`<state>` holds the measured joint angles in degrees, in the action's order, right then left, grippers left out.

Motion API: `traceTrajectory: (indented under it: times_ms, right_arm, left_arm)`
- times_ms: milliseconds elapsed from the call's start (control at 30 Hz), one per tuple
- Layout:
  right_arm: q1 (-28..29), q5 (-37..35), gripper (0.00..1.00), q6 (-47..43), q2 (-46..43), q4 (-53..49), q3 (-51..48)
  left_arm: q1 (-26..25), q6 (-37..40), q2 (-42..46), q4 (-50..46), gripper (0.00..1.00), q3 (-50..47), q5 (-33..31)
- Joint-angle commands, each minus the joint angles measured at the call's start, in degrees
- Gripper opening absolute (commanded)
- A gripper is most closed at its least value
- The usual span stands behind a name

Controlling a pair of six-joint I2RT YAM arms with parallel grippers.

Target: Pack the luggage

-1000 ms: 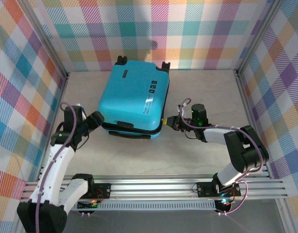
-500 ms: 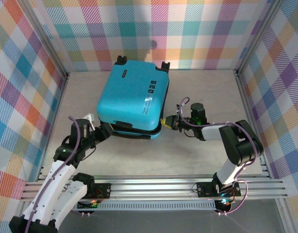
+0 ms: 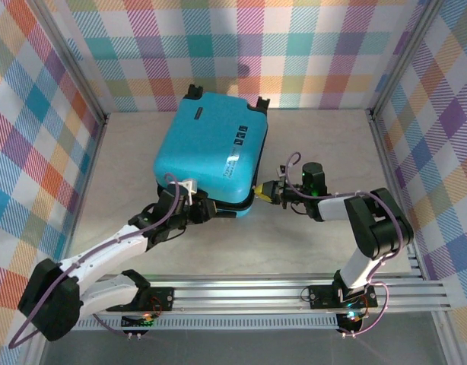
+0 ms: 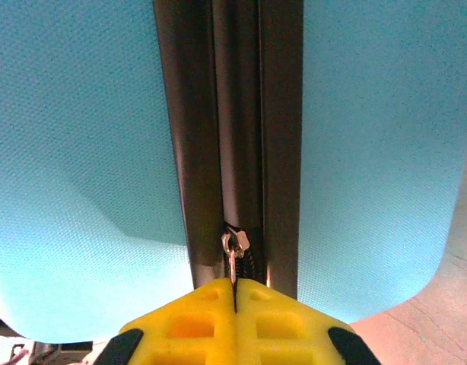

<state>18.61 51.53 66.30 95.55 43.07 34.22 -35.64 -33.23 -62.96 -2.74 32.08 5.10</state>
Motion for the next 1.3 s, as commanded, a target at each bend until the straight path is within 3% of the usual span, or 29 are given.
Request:
traceTrajectory:
  times_ms: [0,400,700,867,1033,1167,1267]
  right_arm:
    - [-0.44,3.92,0.0,0.44,-2.03,-3.25,-1.69]
    - [-0.3,6.03,0.0,-2.72,-4.36,-8.53,-3.27]
    - [2.81,6.46,0.0,-4.24,-4.74,-9.32,-3.39]
    - [5.33,3.08,0.0,4.49,-3.37,8.48,-7.46]
    - [10.75,-6.44,0.0,10.82,-1.28,21.61,-11.01]
    - [16.68,-9.34,0.0,11.58,2.14,24.33,-8.2]
    - [17.38,-9.68,0.0,10.3,2.03,22.45,-7.33]
  left_arm:
    - [-1.41,-0.08,-5.94,4.46,0.47,0.85,-1.11]
    - [-1.45,-1.31,-20.19,5.94,0.46,8.75,-11.81]
    - [-1.45,-0.06,-26.66,6.35,0.46,15.18,-11.77]
    - [-1.45,0.06,-27.82,6.6,0.46,16.57,-11.54]
    - [-1.44,-0.35,-30.02,7.74,0.46,17.87,-9.34]
    - [-1.45,-1.46,-31.12,9.92,0.46,17.83,-8.45]
    - [-1.45,-1.24,-31.08,9.76,0.46,18.1,-8.89]
